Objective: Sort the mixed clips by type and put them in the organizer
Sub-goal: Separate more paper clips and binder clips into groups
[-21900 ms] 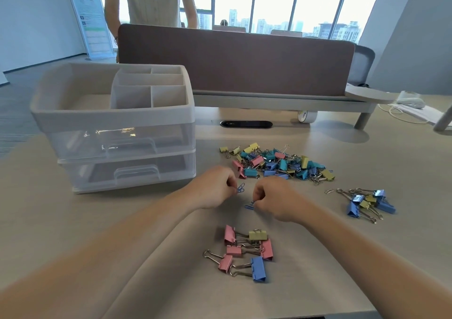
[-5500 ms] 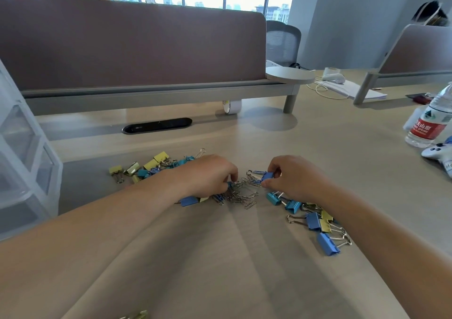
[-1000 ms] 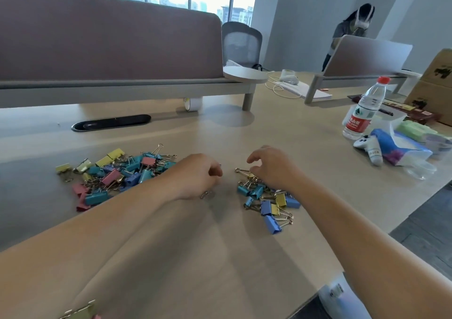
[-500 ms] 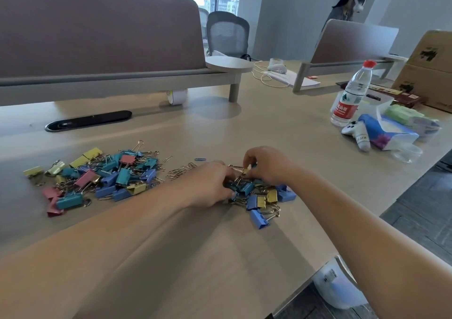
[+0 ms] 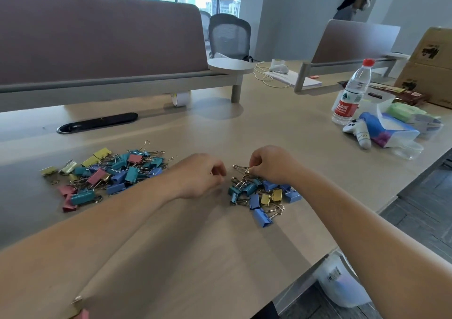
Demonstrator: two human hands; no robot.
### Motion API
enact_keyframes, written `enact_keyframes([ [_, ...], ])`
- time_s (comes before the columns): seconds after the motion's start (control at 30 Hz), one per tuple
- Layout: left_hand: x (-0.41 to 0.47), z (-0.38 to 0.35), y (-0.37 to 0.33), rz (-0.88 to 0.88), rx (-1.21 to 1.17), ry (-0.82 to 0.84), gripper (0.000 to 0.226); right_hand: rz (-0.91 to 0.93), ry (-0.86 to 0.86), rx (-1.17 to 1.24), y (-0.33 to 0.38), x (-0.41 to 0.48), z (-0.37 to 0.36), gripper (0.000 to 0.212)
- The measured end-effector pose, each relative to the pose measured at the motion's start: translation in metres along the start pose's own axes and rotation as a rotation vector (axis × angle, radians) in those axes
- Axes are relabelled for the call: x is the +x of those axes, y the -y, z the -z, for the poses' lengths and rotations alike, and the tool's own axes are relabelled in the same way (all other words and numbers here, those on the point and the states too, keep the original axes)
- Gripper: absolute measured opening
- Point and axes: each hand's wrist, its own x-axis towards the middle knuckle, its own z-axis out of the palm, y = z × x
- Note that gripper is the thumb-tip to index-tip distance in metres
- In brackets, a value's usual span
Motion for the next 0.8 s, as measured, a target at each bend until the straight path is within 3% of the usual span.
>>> enact_keyframes([
  [0.17,-0.016,0.023,0.022,0.12,-0.062,-0.104,0.02,0.026,-0.122,-0.103,0.023,-0.009,-0.001,0.017],
  [0.3,-0.031,0.035,0.042,0.2,-0.074,-0.185,0.016,0.146,-0.049,0.042,0.059,-0.012,-0.015,0.018],
  [0.5,-0.051,0.036,0.061,0.223,-0.067,-0.162,0.019,0.329,0.043,-0.013,0.099,-0.014,-0.039,0.031],
  [0.8,-0.064,0.034,0.076,0.227,-0.11,-0.166,0.02,0.337,0.004,-0.074,0.113,-0.009,-0.054,0.038],
])
